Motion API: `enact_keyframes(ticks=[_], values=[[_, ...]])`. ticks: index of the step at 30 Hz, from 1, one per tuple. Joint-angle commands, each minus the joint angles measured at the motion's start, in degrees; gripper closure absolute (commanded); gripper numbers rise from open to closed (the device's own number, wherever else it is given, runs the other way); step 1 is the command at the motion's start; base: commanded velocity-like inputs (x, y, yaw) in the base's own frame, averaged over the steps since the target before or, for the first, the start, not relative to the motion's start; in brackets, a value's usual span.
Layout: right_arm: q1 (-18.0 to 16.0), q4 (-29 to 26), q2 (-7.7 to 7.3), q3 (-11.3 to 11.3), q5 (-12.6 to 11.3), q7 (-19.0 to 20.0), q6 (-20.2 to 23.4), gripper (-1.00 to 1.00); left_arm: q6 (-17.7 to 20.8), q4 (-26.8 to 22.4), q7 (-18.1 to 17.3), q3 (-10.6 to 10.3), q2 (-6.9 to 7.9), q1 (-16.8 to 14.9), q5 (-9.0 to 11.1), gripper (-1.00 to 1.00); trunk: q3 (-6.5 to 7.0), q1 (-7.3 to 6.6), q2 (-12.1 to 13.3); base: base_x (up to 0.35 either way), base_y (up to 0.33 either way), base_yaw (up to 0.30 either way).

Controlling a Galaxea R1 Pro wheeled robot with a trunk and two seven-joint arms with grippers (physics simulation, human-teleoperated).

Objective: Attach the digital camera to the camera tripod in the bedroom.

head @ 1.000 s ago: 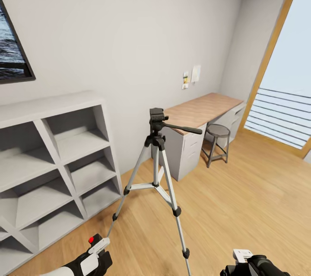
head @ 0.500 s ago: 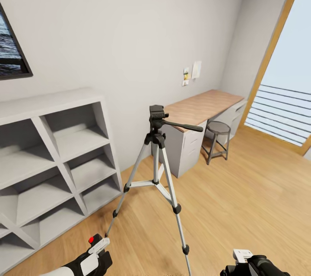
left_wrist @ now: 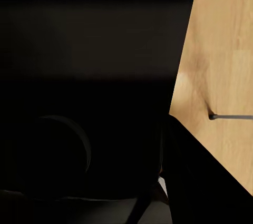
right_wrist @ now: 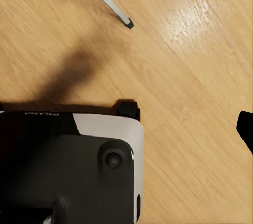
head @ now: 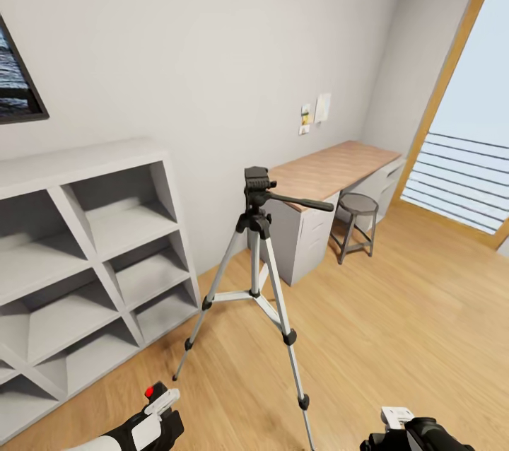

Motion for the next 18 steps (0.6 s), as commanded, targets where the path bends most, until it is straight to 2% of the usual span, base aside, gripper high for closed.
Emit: enact_keyframes(ticks=[1,18], values=[[-0.03,-0.02,0.02,-0.46,0.61,0.4,-1.1,-1.0,0.21,-0.01,0.11,-0.53,-0.01,-0.06,0.38,1.0,-0.21,0.03,-0.13,0.0,0.0,0.0],[-0.03,0.04,0.02,-0.44,0.7,0.44,-2.36,-1.0,0.21,-0.01,0.11,-0.53,-0.01,-0.06,0.38,1.0,-1.76,0.03,-0.13,0.0,0.0,0.0]])
